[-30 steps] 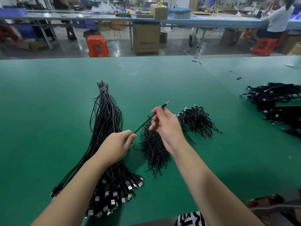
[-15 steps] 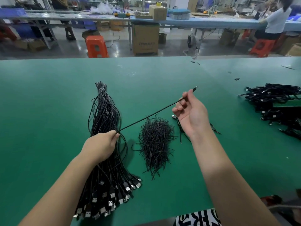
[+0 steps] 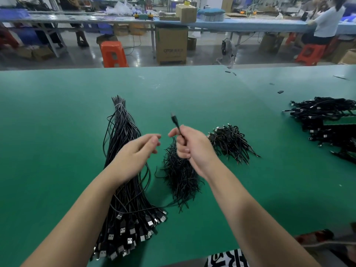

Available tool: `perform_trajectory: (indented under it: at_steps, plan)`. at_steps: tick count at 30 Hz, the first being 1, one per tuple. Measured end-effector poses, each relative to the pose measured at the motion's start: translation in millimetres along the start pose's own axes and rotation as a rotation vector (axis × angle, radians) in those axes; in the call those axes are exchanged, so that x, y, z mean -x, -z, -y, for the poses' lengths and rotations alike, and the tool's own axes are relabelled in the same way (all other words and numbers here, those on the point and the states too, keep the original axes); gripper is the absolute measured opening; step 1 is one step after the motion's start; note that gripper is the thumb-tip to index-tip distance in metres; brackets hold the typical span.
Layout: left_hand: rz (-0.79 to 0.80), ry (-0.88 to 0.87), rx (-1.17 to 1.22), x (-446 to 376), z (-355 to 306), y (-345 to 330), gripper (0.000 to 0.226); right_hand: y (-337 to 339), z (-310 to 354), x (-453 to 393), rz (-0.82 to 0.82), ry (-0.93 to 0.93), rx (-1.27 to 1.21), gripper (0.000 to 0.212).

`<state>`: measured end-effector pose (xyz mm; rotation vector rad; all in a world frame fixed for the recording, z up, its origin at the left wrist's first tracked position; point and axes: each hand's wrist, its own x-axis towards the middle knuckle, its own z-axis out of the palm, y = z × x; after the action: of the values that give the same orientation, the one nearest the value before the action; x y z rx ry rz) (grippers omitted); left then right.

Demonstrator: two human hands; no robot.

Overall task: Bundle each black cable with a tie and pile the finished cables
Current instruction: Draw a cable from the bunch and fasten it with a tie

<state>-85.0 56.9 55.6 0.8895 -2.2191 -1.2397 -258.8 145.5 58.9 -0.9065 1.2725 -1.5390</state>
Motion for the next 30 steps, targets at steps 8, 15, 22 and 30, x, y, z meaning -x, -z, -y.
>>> perform_trajectory:
  at_steps: [8,15,22,30]
  plan:
    - [0.014,-0.036,0.176,-2.7,-26.1,-5.8,0.031,-35.4,-15.3,11.9,0.12,-0.034,0.063,0.024]
    - [0.028,-0.01,0.287,-1.2,-19.3,-1.6,0.044,-36.3,-17.7,21.4,0.182,-0.053,0.044,0.033]
    - [0.122,-0.001,0.247,0.8,-16.7,-1.8,0.045,-36.9,-21.0,25.2,0.183,-0.054,0.096,0.026]
    - [0.019,-0.009,0.412,1.9,-16.3,-12.5,0.044,-41.8,-31.0,28.9,0.2,-0.09,-0.019,0.025]
